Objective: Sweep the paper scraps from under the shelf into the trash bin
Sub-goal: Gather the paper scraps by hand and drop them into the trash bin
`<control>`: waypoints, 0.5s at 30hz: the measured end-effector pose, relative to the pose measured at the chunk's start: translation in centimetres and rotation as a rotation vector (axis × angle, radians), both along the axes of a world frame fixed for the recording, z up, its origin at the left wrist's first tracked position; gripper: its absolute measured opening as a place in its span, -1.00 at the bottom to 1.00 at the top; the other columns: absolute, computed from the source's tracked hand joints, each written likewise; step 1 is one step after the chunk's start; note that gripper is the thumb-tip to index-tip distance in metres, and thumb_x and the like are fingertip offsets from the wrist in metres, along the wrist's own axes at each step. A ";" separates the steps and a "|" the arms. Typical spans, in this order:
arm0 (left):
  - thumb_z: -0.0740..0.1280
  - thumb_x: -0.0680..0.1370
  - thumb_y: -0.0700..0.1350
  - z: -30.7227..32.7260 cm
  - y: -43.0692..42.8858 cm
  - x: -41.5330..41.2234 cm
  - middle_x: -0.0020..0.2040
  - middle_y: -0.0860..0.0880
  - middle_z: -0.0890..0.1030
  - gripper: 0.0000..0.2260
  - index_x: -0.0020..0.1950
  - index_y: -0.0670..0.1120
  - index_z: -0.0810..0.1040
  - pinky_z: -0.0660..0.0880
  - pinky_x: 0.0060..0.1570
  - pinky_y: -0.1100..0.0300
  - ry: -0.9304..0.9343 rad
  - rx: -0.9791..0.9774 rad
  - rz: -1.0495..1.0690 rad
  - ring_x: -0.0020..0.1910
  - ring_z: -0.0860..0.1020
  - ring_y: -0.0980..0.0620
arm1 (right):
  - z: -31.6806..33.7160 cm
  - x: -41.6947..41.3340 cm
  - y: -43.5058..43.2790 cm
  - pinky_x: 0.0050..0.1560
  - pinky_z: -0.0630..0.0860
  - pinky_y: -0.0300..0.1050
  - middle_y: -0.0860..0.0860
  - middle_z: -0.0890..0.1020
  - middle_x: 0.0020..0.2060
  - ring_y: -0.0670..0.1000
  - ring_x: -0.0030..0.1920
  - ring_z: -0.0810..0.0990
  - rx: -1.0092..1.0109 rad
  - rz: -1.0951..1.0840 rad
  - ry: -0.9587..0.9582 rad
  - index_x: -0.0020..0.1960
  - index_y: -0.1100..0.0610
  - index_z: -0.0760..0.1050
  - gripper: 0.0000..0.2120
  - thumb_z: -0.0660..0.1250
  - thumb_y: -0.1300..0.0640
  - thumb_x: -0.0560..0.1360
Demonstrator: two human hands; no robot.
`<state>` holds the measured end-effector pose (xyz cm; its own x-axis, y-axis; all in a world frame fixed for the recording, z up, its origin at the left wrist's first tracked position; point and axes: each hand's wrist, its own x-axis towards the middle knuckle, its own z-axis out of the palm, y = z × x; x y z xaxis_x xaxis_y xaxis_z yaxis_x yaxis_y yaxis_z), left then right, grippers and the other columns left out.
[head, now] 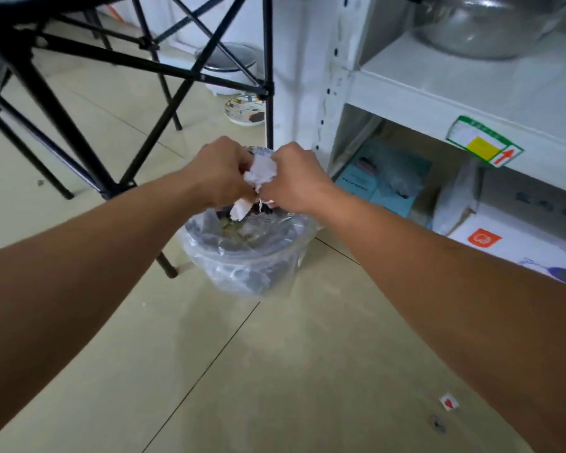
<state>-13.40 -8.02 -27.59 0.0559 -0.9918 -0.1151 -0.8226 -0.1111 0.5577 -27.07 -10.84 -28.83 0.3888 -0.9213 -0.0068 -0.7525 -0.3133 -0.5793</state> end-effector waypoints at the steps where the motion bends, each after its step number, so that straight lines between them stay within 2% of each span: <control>1: 0.58 0.26 -0.25 -0.2 -0.2 0.4 -0.38 -0.17 0.58 -0.83 -0.32 -0.13 0.60 0.40 -0.40 0.23 0.013 0.026 0.009 -0.42 0.45 -0.03 | -0.4 0.6 -0.5 -0.36 0.46 -0.14 0.11 0.63 -0.22 0.12 -0.18 0.62 0.017 0.021 0.038 -0.07 0.20 0.59 -0.78 0.48 0.17 0.31; 2: 0.57 0.29 -0.28 -0.5 -0.3 0.6 -0.38 -0.15 0.55 -0.81 -0.32 -0.09 0.58 0.38 -0.47 0.26 0.028 0.061 0.016 -0.42 0.48 -0.06 | -0.9 1.0 -1.1 -0.33 0.51 -0.12 0.10 0.63 -0.20 0.11 -0.16 0.63 0.056 0.057 0.083 -0.03 0.21 0.57 -0.72 0.49 0.17 0.29; 3: 0.56 0.32 -0.30 -0.7 -0.5 0.7 -0.30 -0.19 0.58 -0.82 -0.20 -0.11 0.62 0.40 -0.54 0.29 0.046 0.103 0.016 -0.35 0.32 0.12 | -1.4 1.2 -1.4 -0.25 0.59 -0.08 0.10 0.63 -0.17 0.11 -0.13 0.64 0.121 0.107 0.132 0.04 0.21 0.55 -0.63 0.51 0.16 0.26; 4: 0.54 0.35 -0.31 -1.0 -0.8 0.8 -0.11 -0.25 0.62 -0.73 0.01 -0.19 0.63 0.44 -0.54 0.34 0.054 0.145 0.010 0.03 0.55 -0.13 | -1.8 1.2 -1.6 -0.17 0.64 -0.04 0.09 0.64 -0.13 0.12 -0.11 0.65 0.183 0.158 0.188 0.13 0.19 0.52 -0.52 0.52 0.16 0.24; 5: 0.53 0.37 -0.31 -1.2 -1.1 1.0 0.05 -0.25 0.62 -0.58 0.20 -0.25 0.57 0.54 -0.43 0.36 0.054 0.189 0.002 -0.19 0.63 -0.12 | -2.0 1.1 -1.8 -0.13 0.66 -0.01 0.09 0.64 -0.09 0.11 -0.10 0.65 0.222 0.202 0.242 0.20 0.18 0.48 -0.44 0.52 0.15 0.24; 6: 0.53 0.38 -0.30 -1.4 -1.3 1.1 0.16 -0.22 0.61 -0.49 0.31 -0.26 0.51 0.63 -0.24 0.27 0.054 0.217 -0.010 -0.12 0.65 -0.14 | -2.1 0.8 -1.9 -0.12 0.66 0.00 0.09 0.65 -0.08 0.11 -0.10 0.66 0.236 0.234 0.273 0.23 0.17 0.47 -0.44 0.51 0.15 0.26; 7: 0.53 0.38 -0.29 -1.5 -1.6 1.2 0.18 -0.20 0.61 -0.46 0.34 -0.24 0.49 0.65 -0.07 0.12 0.051 0.230 -0.008 -0.08 0.67 -0.14 | -2.2 0.6 -2.1 -0.14 0.66 0.00 0.11 0.66 -0.08 0.12 -0.11 0.67 0.227 0.249 0.280 0.21 0.18 0.49 -0.50 0.48 0.18 0.28; 9: 0.53 0.36 -0.29 -1.6 -2.1 1.4 0.10 -0.21 0.65 -0.52 0.27 -0.24 0.56 0.64 -0.01 -0.04 0.065 0.206 0.022 -0.11 0.70 -0.15 | -1.9 0.4 -2.3 -0.08 0.67 0.09 0.22 0.67 -0.02 0.20 -0.03 0.67 0.168 0.214 0.227 0.13 0.24 0.56 -0.64 0.40 0.27 0.33; 11: 0.51 0.37 -0.33 -1.5 -2.2 1.1 -0.02 -0.23 0.68 -0.66 0.13 -0.24 0.62 0.65 -0.05 -0.06 0.068 0.159 0.049 -0.19 0.71 -0.16 | -1.4 0.1 -2.3 0.01 0.64 0.15 0.28 0.66 0.03 0.25 0.05 0.64 0.129 0.158 0.151 0.07 0.31 0.59 -0.70 0.35 0.32 0.34; 15: 0.37 0.37 -0.35 -0.7 -1.8 -0.2 -0.31 -0.16 0.72 -0.87 -0.16 -0.22 0.69 0.67 -0.15 -0.06 -0.093 0.076 -0.014 -0.31 0.71 -0.07 | -0.9 -1.9 -2.0 -0.04 0.66 -0.06 0.05 0.73 -0.19 0.01 -0.16 0.70 0.107 0.036 -0.050 -0.13 0.16 0.70 -0.83 0.38 0.34 0.37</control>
<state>-13.57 -9.83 -28.32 0.0558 -0.9811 -0.1850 -0.8721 -0.1381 0.4693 -28.95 -12.82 -29.72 0.4236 -0.9020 -0.0837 -0.7113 -0.2740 -0.6473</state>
